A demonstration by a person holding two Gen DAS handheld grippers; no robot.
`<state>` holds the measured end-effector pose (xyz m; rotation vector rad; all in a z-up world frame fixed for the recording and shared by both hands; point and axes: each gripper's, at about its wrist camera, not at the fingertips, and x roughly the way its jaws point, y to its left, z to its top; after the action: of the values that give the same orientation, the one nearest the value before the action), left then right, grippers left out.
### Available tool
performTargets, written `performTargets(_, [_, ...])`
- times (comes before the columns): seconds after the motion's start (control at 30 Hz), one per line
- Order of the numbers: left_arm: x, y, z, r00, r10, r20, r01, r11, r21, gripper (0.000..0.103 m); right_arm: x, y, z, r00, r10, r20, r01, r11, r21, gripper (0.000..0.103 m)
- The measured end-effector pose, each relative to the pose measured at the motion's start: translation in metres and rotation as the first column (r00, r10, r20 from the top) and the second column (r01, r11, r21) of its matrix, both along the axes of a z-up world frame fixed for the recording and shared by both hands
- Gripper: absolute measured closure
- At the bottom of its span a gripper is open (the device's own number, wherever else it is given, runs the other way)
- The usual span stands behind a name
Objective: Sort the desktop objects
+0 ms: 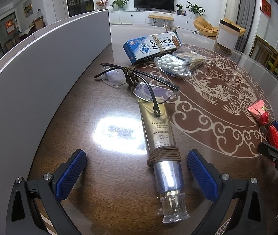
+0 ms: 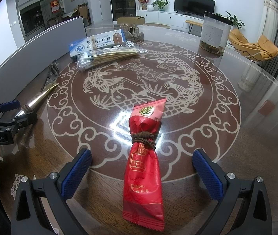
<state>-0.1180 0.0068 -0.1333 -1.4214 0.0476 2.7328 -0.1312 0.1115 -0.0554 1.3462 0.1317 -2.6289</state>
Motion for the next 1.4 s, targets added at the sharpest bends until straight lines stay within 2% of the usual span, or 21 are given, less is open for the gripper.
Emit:
performTargets(0.13, [-0.001,0.001,0.0,1.0,0.0,0.01,0.001,1.0,-0.004,0.0,0.0,0.0,0.0,1.0,0.001,0.0,-0.001,1.0,-0.004,0.0])
performTargets(0.3, [-0.009,0.002,0.002,0.996,0.02,0.086,-0.019,1.0,-0.008,0.0,0.0,0.0,0.0,1.0,0.0,-0.002,0.0,1.0,-0.014,0.0])
performTargets(0.5, [0.003,0.002,0.001,1.0,0.011,0.007,-0.011,1.0,-0.003,0.0,0.0,0.001,0.001,1.0,0.0,-0.002,0.0,1.0,-0.017,0.0])
performTargets(0.87, [0.007,0.0,0.001,1.0,0.016,-0.004,-0.016,1.0,-0.001,0.0,0.0,-0.002,-0.002,1.0,0.001,0.001,-0.001,1.0,0.015,0.0])
performTargets(1.4, [0.007,0.0,0.001,1.0,0.016,-0.005,-0.016,1.0,-0.001,0.0,0.0,-0.003,-0.002,1.0,0.0,0.001,0.0,1.0,0.016,0.0])
